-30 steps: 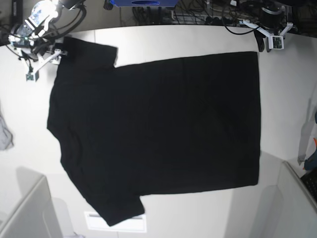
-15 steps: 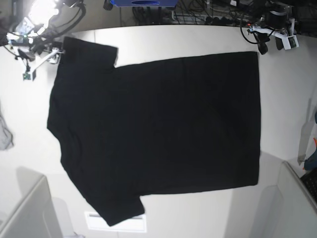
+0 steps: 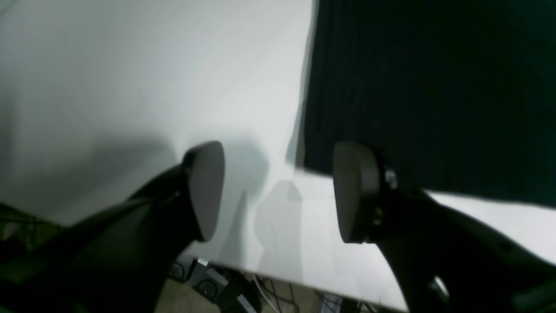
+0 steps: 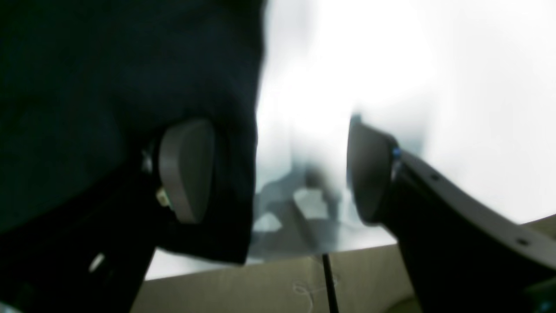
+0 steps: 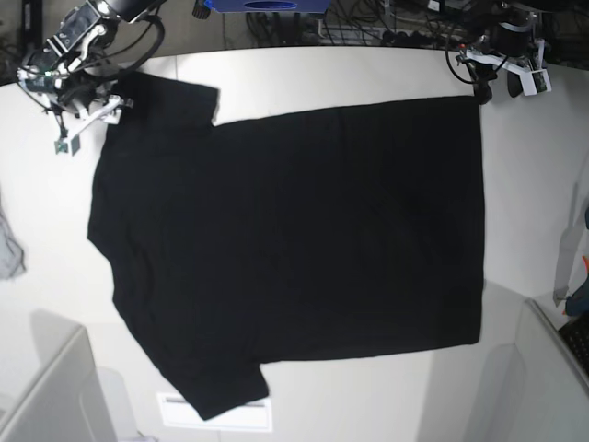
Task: Fold the T-shirt properly
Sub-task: 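Move both grippers to the shirt's shoulder corners and grasp them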
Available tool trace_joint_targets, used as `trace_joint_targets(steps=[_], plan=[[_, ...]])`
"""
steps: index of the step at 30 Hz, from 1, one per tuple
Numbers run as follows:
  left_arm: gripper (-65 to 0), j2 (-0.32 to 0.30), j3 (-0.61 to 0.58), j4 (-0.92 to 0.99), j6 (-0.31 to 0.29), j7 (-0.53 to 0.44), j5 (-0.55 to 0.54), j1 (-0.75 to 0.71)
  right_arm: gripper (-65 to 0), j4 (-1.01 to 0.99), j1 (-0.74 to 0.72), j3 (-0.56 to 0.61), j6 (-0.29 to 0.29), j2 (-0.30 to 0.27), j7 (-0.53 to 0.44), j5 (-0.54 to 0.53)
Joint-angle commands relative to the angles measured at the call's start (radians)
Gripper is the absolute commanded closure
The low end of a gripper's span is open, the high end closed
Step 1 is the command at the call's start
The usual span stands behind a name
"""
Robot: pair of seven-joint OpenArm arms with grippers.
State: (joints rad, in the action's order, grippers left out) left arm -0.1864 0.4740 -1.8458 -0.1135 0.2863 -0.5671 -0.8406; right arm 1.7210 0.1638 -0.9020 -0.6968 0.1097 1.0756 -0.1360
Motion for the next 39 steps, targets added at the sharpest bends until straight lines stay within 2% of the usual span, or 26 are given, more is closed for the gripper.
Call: trace_joint_targets(steps=[1, 8, 10, 11, 13, 14, 20, 23, 29, 34, 39], plan=[[-38.5, -0.005, 0.009, 0.001, -0.005, -0.015, -0.004, -0.015, -44.7, 0.000, -0.007, 0.017, -0.001, -0.011, 0.004, -0.011], [-38.5, -0.005, 0.009, 0.041, -0.008, -0.015, -0.006, 0.001, -42.8, -0.022, 0.023, 0.090, -0.001, -0.006, 0.004, -0.041], [-38.5, -0.003, 0.007, 0.047, -0.008, -0.017, -0.006, 0.002, -33.2, -0.057, 0.020, 0.088, -0.001, -0.009, 0.004, -0.041], [-38.5, -0.003, 0.004, 0.048, -0.008, -0.017, -0.006, 0.002, -24.9, -0.074, 0.018, 0.088, -0.001, -0.012, 0.002, -0.041], [-38.5, -0.002, 0.002, 0.048, -0.008, -0.017, -0.008, 0.002, -3.2, -0.100, 0.018, 0.088, -0.001, -0.015, 0.002, -0.041], [-38.5, 0.000, 0.002, 0.048, -0.008, -0.017, -0.008, 0.007, 0.0, -0.108, 0.018, 0.088, -0.001, -0.017, 0.007, -0.041], [-38.7, 0.034, -0.002, 0.111, -0.008, -0.011, -0.009, 0.074, 0.0, -0.109, 0.024, 0.096, -0.001, -0.021, 0.008, -0.040], [-38.7, 0.037, -0.005, 0.156, -0.010, 0.047, -0.009, 0.125, 0.0, -0.108, 0.024, 0.094, -0.001, -0.021, 0.008, -0.040], [-47.4, 0.063, -0.021, 0.162, -0.010, 0.087, -0.009, 0.188, 0.0, -0.105, 0.026, 0.097, -0.001, -0.021, 0.007, -0.040], [-43.9, 0.058, -0.082, 0.166, -0.010, 0.087, -0.009, 0.188, 0.0, -0.103, 0.026, 0.097, -0.001, -0.021, 0.005, -0.040], [-34.7, 0.061, -0.119, 0.165, -0.010, 0.087, -0.009, 0.175, 0.0, -0.103, 0.026, 0.097, -0.001, -0.021, 0.004, -0.040]])
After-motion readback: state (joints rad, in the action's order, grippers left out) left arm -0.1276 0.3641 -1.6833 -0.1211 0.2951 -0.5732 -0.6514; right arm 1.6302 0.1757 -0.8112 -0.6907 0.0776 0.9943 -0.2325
